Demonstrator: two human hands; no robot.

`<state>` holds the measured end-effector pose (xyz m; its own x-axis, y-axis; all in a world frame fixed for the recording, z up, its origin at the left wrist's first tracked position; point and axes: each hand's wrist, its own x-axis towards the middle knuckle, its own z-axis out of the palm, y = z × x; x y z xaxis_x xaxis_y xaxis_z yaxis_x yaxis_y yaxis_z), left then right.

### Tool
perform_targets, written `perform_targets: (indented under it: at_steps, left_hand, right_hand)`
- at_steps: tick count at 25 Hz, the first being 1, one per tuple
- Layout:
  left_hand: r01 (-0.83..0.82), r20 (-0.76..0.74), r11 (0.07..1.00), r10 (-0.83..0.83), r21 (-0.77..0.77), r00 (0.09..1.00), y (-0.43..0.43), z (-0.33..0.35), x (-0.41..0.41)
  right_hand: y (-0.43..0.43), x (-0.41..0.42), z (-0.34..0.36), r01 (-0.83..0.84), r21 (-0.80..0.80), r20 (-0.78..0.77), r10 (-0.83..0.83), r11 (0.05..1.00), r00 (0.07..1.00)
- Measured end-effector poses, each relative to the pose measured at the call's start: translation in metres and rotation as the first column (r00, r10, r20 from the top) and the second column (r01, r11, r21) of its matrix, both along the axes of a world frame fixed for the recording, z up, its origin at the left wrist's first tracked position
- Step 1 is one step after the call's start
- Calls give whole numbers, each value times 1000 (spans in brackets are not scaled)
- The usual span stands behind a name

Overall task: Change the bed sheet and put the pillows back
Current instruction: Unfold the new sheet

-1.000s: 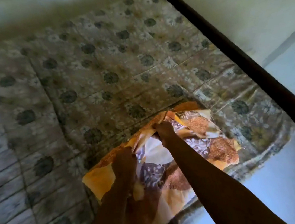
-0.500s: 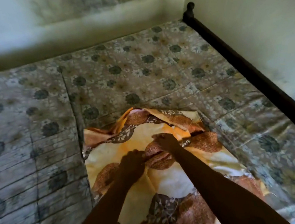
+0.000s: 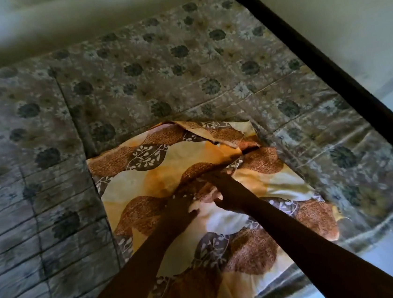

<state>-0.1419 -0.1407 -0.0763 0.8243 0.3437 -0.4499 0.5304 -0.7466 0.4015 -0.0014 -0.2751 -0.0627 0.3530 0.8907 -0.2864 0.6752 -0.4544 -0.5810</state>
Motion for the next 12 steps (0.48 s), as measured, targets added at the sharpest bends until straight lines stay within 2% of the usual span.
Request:
perform_targets:
  at_steps: [2,4,7,9,12]
  left_hand:
    - [33,80,999,-33,-6,996,-12,32,-4]
    - [91,195,996,-87,-10,977,-22,66,-10]
    - [182,263,983,-180,18,948,-31,109,-21]
    - [234,298,972,-225,6,928,-39,139,-33]
    - [342,336,939,-333,35,881,-43,178,-57]
  right_hand:
    - [-12,0,15,-223,14,215,215,975,953]
    - [-23,4,30,-287,36,449,241,957,860]
    - [-46,2,71,-283,5,611,221,959,760]
    - [-66,-12,100,-280,-39,720,222,959,658]
    - [-100,-46,144,-155,-54,763,141,986,631]
